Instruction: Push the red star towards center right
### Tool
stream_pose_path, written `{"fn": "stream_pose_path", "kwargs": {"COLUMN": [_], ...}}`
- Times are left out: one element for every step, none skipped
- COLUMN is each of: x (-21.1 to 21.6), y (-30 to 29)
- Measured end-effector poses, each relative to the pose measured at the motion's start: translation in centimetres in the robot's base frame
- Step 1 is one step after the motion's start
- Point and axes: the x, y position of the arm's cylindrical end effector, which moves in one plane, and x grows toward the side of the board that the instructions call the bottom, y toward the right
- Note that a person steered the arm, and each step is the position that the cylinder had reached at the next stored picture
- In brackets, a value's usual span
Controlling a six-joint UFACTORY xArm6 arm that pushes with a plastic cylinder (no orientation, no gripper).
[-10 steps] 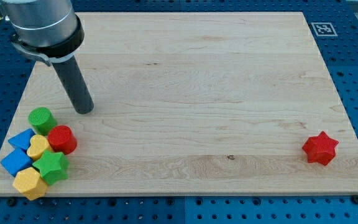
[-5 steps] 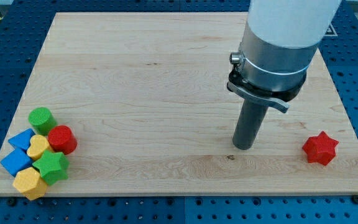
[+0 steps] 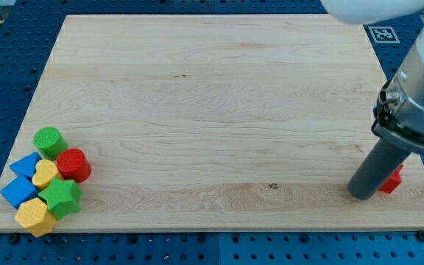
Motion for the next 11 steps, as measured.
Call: {"fn": "stream_pose_path", "kwargs": {"x": [0.0, 1.0, 3.9, 1.7, 1.2, -2.3, -5.2, -1.8, -1.5, -2.4, -6.4], "y": [0.0, -0.1, 2.2, 2.8, 2.6, 2.4, 2.4, 3.2, 4.0, 5.6, 6.1]}}
